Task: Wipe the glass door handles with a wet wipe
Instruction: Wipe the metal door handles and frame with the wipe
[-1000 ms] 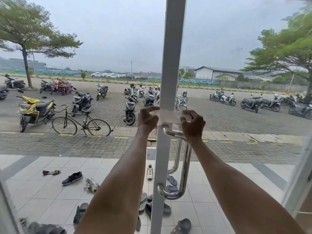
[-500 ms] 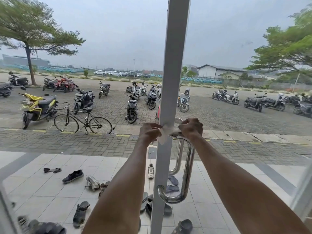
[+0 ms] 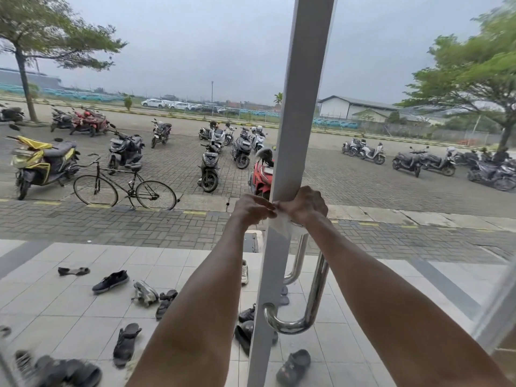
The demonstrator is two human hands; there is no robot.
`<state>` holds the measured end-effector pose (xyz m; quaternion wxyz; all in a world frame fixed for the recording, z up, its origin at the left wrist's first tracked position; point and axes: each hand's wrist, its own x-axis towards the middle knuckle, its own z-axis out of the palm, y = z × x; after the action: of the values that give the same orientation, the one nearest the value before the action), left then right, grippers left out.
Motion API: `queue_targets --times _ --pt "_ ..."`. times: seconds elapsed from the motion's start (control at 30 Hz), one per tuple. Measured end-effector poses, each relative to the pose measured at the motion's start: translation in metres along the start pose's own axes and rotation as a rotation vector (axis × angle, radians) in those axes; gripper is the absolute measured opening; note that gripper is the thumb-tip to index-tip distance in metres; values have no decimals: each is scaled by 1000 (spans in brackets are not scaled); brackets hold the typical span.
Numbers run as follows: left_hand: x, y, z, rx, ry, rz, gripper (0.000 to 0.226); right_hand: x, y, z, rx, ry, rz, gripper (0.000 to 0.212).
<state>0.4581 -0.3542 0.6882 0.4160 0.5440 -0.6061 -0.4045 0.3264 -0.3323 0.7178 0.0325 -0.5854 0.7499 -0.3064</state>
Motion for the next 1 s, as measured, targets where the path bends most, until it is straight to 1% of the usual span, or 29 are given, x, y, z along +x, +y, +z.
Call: queue_targets --times 0.07,0.13,0.2,0.3,0.37,0.47,0.5,0.53,0.57,0.6,0.63,0.67,0.77,0.83,0.9,1.0 --pt "2 -3 -1 -73 -48 -72 14 2 0 0 4 9 -1 54" --pt "4 -6 1 -165 -86 -135 4 4 2 -2 25 -34 -15 52" --pt "6 -8 6 -233 -114 -162 5 6 5 -5 56 -94 -33 45" --pt "6 -9 13 -362 -139 -193 12 5 5 -8 33 -149 -82 46" --pt "2 -7 16 -452 -132 -174 19 2 4 -9 16 -153 -122 44" --pt "2 -5 12 -561 -54 -155 19 -4 2 -7 4 -109 -185 34" --pt "2 -4 10 -537 -26 -171 17 -5 2 -5 -5 -78 -214 31" --pt "2 -3 9 -439 34 -173 15 -9 2 -2 -32 -36 -248 29" --pt "3 -2 7 -254 134 -145 14 -12 2 2 -65 7 -291 27" --pt "4 0 5 -48 245 -76 14 -15 2 6 -85 50 -332 24" --pt "3 4 3 105 334 -1 14 -18 3 9 -92 83 -367 20" --pt "1 10 1 159 385 70 13 -20 6 12 -110 112 -403 19" --pt "1 27 -2 120 400 207 10 -23 21 16 -229 189 -570 36" --pt "7 36 -1 97 374 286 27 -25 32 15 -223 196 -633 39" --pt "13 44 3 45 338 336 44 -27 43 16 -214 224 -660 37" --pt "23 53 12 -29 237 358 54 -29 54 23 -253 267 -663 33"
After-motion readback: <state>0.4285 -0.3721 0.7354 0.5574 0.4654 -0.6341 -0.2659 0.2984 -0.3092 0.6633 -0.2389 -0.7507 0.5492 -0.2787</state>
